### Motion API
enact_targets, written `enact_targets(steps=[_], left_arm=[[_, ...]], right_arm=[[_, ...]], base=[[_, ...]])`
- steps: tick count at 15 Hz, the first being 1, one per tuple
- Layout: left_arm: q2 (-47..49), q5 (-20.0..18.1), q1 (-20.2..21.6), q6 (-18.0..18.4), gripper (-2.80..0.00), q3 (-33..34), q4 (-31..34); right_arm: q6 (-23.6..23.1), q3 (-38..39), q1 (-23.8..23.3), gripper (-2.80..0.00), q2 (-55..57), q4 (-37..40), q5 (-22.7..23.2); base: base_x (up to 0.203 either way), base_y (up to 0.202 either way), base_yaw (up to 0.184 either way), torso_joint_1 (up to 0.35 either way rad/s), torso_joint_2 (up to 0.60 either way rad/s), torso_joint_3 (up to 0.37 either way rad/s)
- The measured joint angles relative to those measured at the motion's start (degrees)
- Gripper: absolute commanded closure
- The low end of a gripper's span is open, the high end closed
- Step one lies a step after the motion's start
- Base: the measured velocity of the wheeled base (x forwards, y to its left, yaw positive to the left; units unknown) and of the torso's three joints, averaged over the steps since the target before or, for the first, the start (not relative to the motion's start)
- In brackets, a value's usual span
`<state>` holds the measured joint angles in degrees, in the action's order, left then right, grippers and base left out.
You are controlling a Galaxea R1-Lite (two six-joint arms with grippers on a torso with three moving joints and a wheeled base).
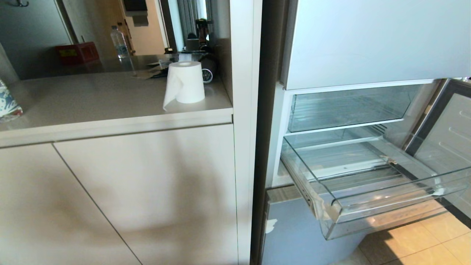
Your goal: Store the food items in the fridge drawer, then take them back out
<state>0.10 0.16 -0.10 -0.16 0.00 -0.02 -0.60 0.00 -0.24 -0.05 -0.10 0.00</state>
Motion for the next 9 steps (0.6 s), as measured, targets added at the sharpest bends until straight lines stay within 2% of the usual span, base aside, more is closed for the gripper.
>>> enact_targets(steps=[3, 9], left_arm=[[0.0, 0.0, 0.0, 0.0, 0.0, 0.0, 0.0], [0.0, 0.0, 0.0, 0.0, 0.0, 0.0, 0.0]], right_arm=[[-0.4, 0.0, 0.1, 0.0, -0.1, 0.1, 0.1], [-0.3, 0.0, 0.0, 0.0, -0.1, 0.1, 0.1]], base=[[-0.001, 0.004, -0.058, 0.001, 0.0, 0.001], [0.001, 0.007, -0.174, 0.003, 0.0, 0.003]])
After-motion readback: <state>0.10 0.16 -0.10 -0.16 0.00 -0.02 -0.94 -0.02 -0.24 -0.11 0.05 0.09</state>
